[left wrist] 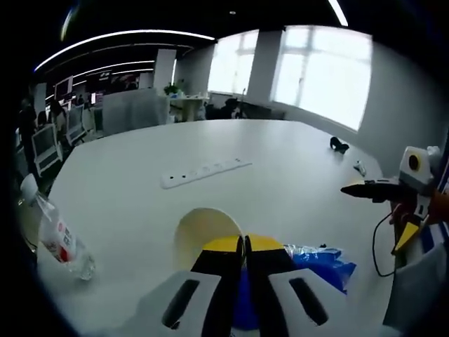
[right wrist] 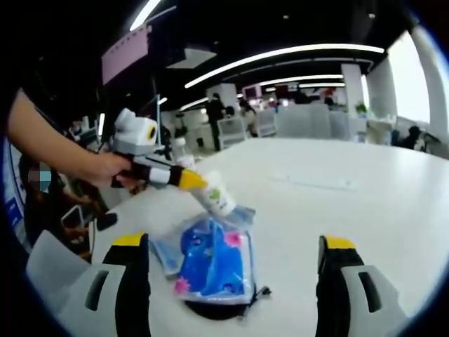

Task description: Arrange the tabletop items into an orderly group along one side of the table until the central work area is clear of visible clutter.

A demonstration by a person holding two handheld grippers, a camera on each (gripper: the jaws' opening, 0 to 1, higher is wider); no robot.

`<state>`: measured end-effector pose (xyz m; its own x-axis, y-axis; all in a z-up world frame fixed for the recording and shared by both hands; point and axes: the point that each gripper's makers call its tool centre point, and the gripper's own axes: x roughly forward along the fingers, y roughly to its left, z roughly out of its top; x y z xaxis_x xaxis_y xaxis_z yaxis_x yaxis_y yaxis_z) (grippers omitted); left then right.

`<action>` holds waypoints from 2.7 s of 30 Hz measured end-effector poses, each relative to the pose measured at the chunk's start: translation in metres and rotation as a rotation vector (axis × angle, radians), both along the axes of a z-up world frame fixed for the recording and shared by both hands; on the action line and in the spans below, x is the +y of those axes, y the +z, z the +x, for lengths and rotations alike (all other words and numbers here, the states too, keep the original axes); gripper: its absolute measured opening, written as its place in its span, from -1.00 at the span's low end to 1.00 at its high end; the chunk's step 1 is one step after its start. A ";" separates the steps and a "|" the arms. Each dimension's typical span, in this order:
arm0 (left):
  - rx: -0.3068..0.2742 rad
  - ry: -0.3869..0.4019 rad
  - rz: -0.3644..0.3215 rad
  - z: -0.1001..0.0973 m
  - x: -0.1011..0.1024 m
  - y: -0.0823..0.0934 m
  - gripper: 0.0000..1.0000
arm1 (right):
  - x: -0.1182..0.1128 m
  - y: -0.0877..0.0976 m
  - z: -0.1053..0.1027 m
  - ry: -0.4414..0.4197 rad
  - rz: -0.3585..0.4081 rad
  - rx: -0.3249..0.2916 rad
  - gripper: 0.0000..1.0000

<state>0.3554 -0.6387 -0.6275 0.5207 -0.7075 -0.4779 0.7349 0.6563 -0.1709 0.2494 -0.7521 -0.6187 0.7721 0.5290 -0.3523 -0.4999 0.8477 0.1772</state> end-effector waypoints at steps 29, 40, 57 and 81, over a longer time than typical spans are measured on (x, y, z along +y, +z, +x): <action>-0.098 -0.015 0.111 -0.008 0.034 0.041 -0.98 | 0.026 0.031 -0.001 0.087 -0.034 -0.076 0.99; -0.121 0.003 0.125 -0.007 0.046 0.052 -0.98 | 0.036 0.036 -0.007 0.120 -0.041 -0.094 0.99; -0.118 0.045 0.127 -0.006 0.060 0.052 -0.99 | 0.038 0.042 -0.008 0.123 -0.027 -0.098 0.99; -0.127 0.113 0.150 0.004 0.079 0.039 -0.99 | 0.053 0.026 -0.013 0.164 -0.036 -0.065 1.00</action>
<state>0.3594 -0.5593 -0.5883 0.6555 -0.5670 -0.4988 0.6643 0.7471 0.0237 0.2362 -0.6993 -0.5926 0.6985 0.6376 -0.3250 -0.6414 0.7591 0.1109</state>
